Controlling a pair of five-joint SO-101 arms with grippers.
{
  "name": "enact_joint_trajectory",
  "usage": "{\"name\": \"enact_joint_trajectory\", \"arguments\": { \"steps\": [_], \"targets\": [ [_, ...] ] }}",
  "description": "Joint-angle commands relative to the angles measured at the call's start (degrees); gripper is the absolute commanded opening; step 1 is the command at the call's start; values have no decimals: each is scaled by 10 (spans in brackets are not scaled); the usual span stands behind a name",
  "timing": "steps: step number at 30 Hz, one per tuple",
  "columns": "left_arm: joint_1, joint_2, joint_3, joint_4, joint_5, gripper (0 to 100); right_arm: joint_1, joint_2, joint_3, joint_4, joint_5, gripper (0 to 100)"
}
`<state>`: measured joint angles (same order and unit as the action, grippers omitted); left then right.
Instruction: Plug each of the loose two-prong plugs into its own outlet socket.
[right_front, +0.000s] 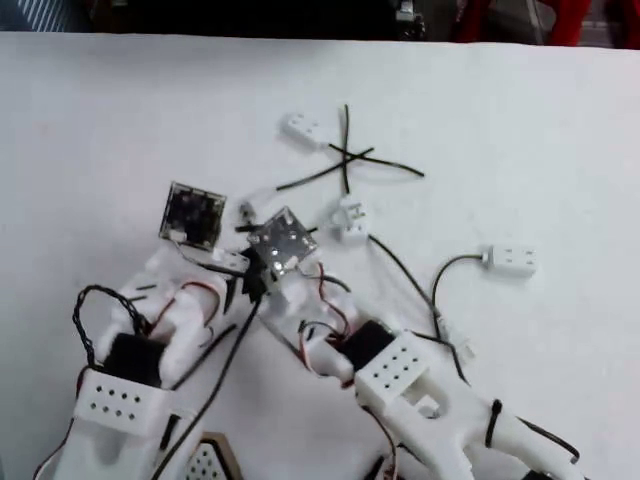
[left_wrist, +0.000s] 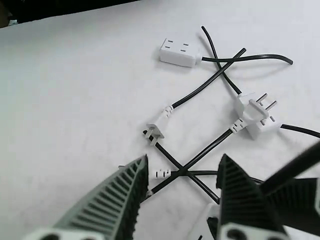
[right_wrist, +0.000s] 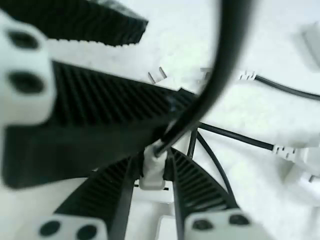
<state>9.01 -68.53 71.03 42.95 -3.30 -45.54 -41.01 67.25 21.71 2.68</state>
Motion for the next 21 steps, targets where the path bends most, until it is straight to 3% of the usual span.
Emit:
{"name": "enact_joint_trajectory", "arguments": {
  "steps": [1,8,16,21],
  "targets": [
    [-15,-1,-9,-4,8,234,-9,-41,3,2,0,17],
    [-80,-1,-27,0,21,234,-22,-121,33,3,3,17],
    [35,-1,-30,49,-26,234,-35,-132,40,3,5,17],
    [32,-1,-30,52,-27,234,-21,-116,40,3,5,17]
  ]
}}
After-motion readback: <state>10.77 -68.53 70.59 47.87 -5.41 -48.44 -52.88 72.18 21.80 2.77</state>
